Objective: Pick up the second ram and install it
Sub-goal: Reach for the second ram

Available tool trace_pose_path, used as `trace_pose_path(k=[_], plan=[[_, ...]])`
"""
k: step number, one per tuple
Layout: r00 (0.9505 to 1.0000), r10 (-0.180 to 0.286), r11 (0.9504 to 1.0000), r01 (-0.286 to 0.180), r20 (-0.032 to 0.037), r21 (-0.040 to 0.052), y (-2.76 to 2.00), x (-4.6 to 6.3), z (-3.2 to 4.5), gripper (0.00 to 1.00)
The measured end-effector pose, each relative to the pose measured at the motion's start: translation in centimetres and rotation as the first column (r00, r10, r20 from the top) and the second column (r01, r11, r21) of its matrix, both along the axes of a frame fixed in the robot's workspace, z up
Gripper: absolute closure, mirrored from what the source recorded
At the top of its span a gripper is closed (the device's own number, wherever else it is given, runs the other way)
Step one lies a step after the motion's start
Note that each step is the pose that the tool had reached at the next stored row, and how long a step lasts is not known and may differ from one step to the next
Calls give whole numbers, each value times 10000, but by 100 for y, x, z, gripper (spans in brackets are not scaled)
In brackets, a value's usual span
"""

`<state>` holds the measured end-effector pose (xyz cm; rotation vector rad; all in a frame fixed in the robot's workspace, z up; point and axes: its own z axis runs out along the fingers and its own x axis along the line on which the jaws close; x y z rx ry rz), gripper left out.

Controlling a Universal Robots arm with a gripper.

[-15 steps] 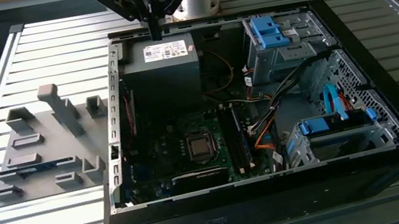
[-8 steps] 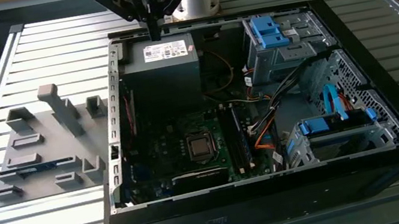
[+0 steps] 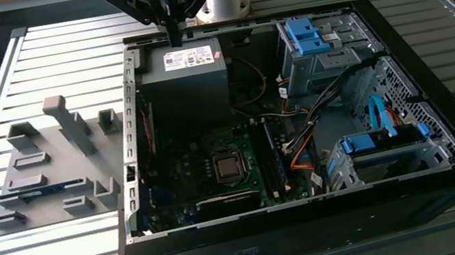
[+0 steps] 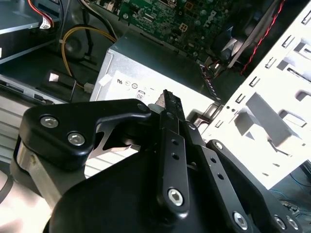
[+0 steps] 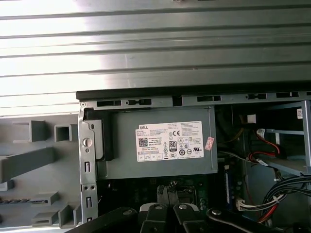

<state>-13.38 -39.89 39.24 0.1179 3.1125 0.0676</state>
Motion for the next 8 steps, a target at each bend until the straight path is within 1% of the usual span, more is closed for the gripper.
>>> trace_pose_path(k=[4,6,8], plan=[[10000,0,10000,0,0,0,0,-8,-2,89],[10000,0,10000,0,0,0,0,-63,-13,89],[10000,0,10000,0,0,0,0,-66,-14,89]])
